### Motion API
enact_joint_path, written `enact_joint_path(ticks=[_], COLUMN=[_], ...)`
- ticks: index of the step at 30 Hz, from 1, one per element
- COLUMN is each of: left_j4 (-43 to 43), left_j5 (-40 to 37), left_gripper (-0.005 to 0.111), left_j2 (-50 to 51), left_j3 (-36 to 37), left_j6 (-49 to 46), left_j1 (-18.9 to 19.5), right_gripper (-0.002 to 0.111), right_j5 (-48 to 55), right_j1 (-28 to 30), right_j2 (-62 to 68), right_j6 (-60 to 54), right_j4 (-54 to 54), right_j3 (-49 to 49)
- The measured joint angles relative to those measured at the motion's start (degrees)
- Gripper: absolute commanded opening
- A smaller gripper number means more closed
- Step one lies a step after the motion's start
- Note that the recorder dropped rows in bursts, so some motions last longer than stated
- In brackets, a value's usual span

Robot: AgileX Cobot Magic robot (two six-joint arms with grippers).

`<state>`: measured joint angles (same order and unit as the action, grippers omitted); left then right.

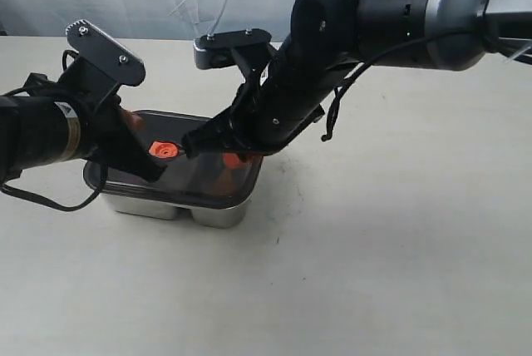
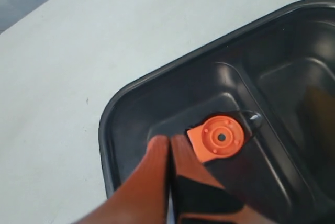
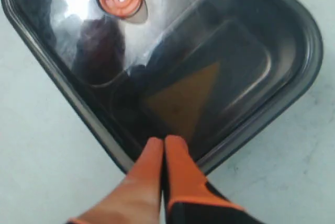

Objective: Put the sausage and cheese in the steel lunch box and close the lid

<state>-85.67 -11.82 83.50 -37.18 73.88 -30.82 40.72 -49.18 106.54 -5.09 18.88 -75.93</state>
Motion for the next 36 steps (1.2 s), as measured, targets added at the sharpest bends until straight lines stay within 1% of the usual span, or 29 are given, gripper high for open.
enact_joint_path(ticks=[10,17,24,32,34,36], left_j4=[0.6,1.7,1.7,1.9,1.9,2.4], left_j5=[3.6,5.4,6.4,7.0,7.1,7.5], left_gripper=[0.0,0.0,0.0,0.0,0.0,0.0], left_j2=[1.9,7.2,8.9,5.3,2.9,-1.7], left_j3=[1.3,1.9,1.3,1.7,1.9,1.9], left_j6=[0.0,0.1,0.1,0.1,0.1,0.1], left_j1=[0.0,0.0,0.0,0.0,0.0,0.0], right_gripper=[0.0,0.0,0.0,0.0,0.0,0.0], right_j5=[1.8,2.9,3.1,3.0,2.9,3.0], right_j1=[-4.4,-4.4,-4.4,-4.5,-4.5,-4.5], right_j2=[1.5,5.9,5.9,2.4,0.7,-2.3], right_j6=[1.2,2.1,2.3,3.9,4.4,5.1], right_j4=[-0.8,-0.8,-1.0,-4.5,-5.0,-5.2], right_j3=[0.1,0.0,-0.2,0.1,0.1,0.1])
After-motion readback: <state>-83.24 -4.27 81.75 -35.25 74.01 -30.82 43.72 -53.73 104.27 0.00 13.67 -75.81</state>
